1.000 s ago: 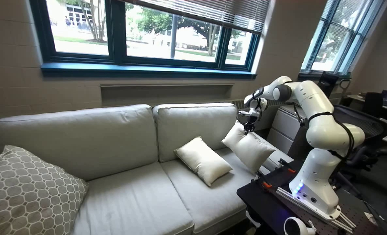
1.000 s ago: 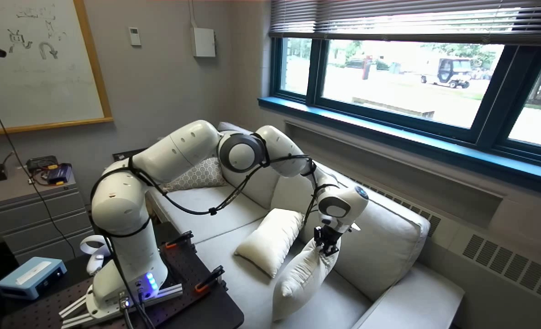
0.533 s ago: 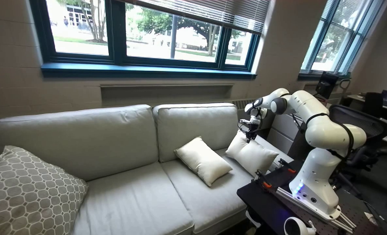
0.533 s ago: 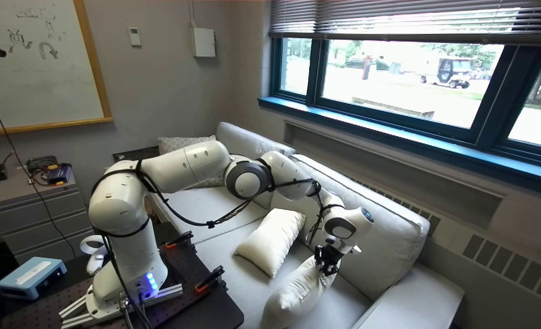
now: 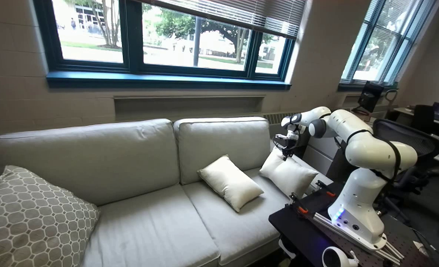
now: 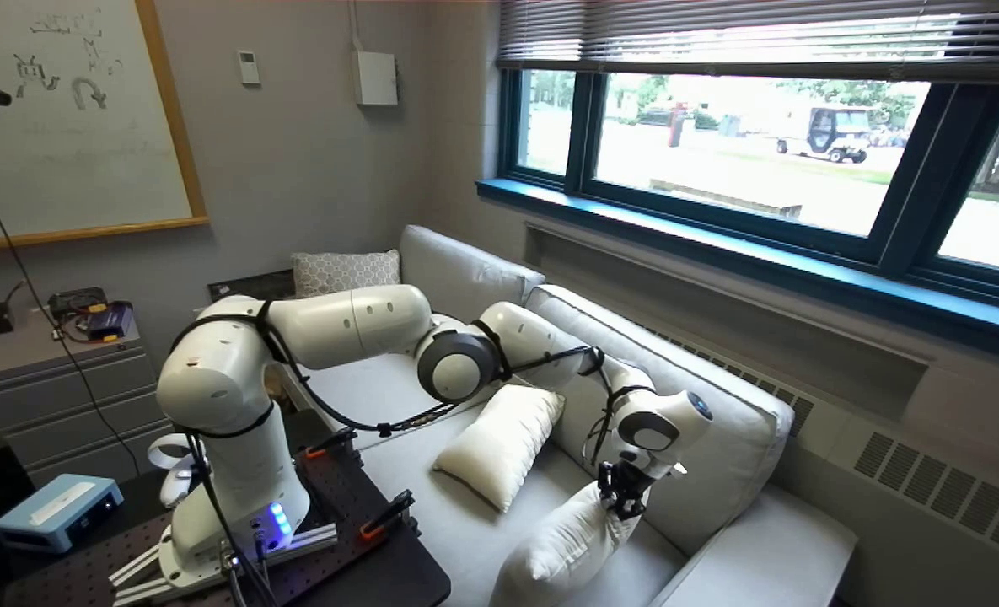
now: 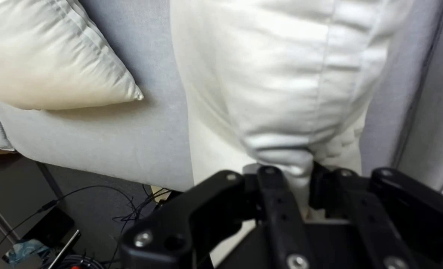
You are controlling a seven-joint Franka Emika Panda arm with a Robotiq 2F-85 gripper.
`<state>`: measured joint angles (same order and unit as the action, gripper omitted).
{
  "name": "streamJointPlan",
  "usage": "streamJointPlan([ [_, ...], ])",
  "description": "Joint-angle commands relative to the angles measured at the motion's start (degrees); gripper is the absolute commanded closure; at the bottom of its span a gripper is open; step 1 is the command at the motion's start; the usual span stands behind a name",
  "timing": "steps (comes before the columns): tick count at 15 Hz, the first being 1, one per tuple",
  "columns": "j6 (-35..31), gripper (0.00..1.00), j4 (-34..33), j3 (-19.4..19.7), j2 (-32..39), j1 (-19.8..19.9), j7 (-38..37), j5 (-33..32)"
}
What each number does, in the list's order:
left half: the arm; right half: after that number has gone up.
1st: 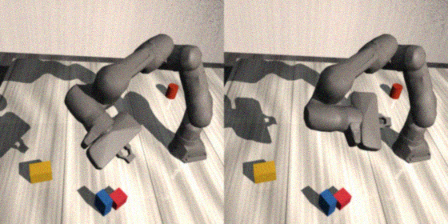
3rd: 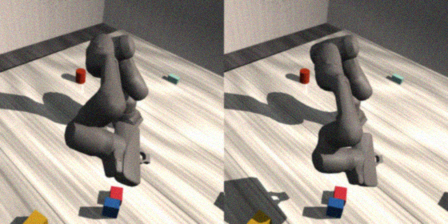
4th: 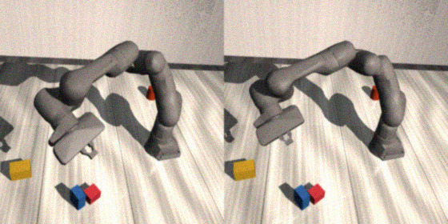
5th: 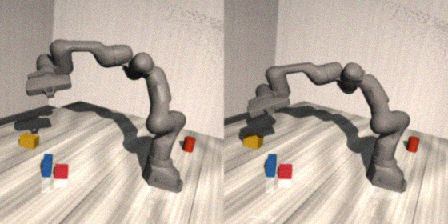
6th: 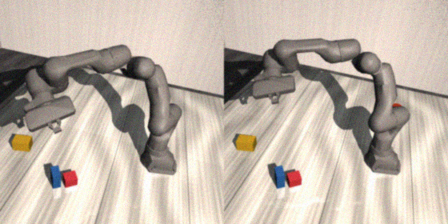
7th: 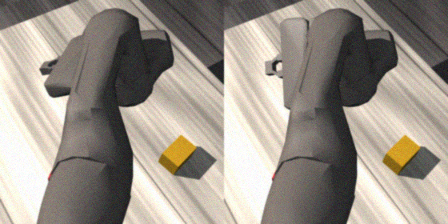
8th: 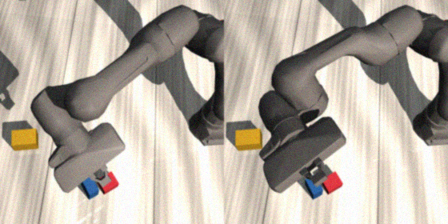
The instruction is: Arrange the two small pillows against the right armrest of the sofa
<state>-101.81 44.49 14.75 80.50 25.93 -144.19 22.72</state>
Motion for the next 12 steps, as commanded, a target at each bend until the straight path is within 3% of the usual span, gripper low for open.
streamJointPlan([
  [1,3.48,0.91,-12.25,-0.70,6.91,1.20,0.59,-1.01],
  [2,3.70,0.91,-13.23,-0.74,7.74,1.24,0.63,-0.95],
  [3,1.15,0.91,-7.85,-3.46,4.49,1.67,0.57,-3.67],
  [4,0.33,0.91,-6.29,-3.70,3.82,1.67,0.24,-4.58],
  [12,-2.58,0.93,-5.97,-7.11,3.88,8.32,-0.42,-4.22],
])
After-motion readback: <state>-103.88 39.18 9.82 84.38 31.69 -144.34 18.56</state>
